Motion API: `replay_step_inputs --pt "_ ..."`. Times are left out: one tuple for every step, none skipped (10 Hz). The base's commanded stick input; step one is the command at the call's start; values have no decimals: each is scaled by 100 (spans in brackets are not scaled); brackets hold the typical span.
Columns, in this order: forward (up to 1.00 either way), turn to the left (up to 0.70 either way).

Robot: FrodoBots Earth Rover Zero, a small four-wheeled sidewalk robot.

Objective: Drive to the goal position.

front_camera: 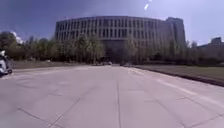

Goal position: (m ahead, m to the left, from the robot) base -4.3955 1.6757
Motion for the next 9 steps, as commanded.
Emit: replay_step_inputs --pt "85 0" --pt "85 0" --pt "85 0" --pt "85 0" --pt "85 0" --pt "85 0" --pt "85 0" --pt "85 0" --pt "85 0"
